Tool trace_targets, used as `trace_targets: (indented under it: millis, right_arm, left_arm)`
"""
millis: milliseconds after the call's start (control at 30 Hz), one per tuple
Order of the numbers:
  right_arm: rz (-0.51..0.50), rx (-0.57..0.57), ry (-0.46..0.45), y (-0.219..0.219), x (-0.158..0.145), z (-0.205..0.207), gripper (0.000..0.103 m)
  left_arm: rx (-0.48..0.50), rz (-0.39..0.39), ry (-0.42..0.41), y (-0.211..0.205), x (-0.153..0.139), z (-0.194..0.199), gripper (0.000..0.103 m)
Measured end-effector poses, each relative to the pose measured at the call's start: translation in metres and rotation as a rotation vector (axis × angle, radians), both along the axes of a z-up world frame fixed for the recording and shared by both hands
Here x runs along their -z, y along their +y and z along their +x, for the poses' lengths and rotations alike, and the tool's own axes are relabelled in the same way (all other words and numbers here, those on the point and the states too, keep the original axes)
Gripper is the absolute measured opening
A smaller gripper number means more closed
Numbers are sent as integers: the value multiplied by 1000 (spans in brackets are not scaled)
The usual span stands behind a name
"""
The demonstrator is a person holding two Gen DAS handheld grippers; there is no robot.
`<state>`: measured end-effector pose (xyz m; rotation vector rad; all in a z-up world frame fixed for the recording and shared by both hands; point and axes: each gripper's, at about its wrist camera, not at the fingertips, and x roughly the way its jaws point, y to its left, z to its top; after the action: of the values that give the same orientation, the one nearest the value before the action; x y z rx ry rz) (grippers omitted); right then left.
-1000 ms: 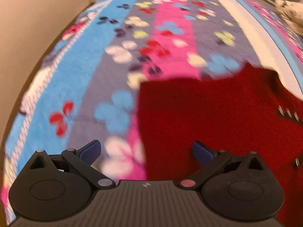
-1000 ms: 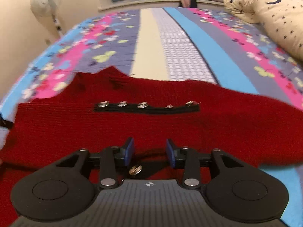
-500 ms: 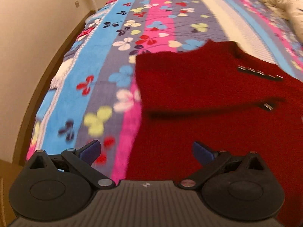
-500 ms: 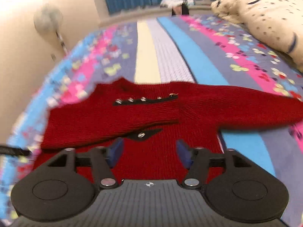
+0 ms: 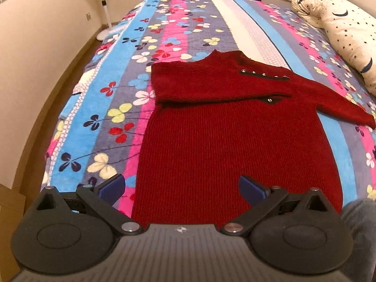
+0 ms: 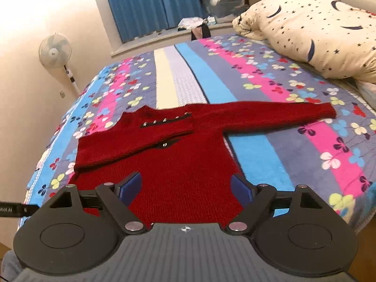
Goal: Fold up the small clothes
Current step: 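Release the sweater and grasp the sleeve end with the right gripper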
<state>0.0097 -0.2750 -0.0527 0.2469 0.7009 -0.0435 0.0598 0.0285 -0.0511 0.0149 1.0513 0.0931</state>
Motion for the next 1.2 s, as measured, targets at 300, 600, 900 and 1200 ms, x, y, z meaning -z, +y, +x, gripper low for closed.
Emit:
trace_targets:
  millis: [300, 600, 900, 1200]
  right_arm:
    - [28, 11, -45, -7, -12, -20, 84]
    - [45, 27, -44, -13, -12, -14, 84]
    - [63, 52, 1, -22, 5, 7, 84]
    - [390, 295, 47, -129, 59, 67, 84]
  left_arm:
    - [21, 10, -16, -8, -14, -23, 103]
    - [49, 8, 3, -18, -10, -19, 103]
    - [64, 21, 45, -25, 4, 3, 103]
    - [54, 40, 120, -30, 28, 34, 103]
